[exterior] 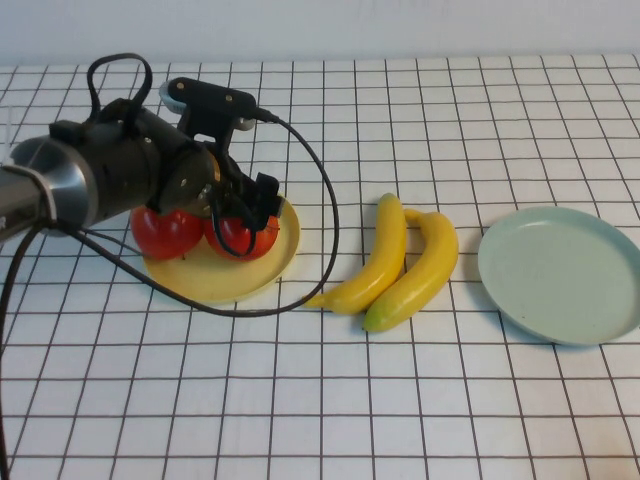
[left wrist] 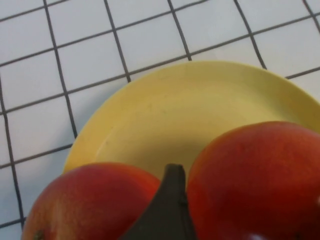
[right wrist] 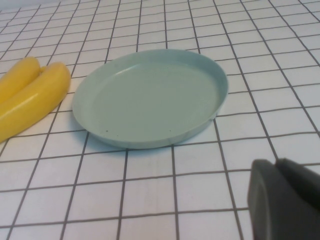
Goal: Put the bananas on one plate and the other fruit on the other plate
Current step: Put one type of fruit in the left plate, then put another type of fruit in the right plate
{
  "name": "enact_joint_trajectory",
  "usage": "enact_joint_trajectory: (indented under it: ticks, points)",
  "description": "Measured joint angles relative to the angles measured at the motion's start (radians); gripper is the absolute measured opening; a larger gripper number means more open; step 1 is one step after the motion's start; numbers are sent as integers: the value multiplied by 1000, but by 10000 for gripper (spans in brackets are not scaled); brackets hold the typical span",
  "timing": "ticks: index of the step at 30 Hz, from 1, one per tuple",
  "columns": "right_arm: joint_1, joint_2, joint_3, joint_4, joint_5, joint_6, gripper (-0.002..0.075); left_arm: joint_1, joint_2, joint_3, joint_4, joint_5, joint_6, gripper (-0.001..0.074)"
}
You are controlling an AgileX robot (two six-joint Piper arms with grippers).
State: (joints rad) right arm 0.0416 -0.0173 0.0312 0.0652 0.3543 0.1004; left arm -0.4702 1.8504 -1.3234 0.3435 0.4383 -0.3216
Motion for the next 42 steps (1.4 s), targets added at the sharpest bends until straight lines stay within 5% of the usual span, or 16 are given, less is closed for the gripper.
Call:
enact_joint_trajectory:
  ticks: [11, 14, 18, 21, 35, 42]
  points:
    - [0, 0, 0, 0, 0, 0, -15, -23, -121, 4, 80, -43, -4, 619]
    - [0, 0, 0, 0, 0, 0, -15, -46, -215, 27, 102, -33, -4, 470]
    - [0, 0, 0, 0, 0, 0, -15, -52, -376, 150, 108, -58, -4, 130]
    - [0, 0, 0, 0, 0, 0, -15, -52, -493, 273, 110, -72, -10, 39]
    - [0, 0, 0, 0, 0, 0, -15, -131, -1044, 631, 47, 10, -57, 4]
    - [0, 0, 0, 0, 0, 0, -15, -141, -1139, 717, -29, 178, -66, 4]
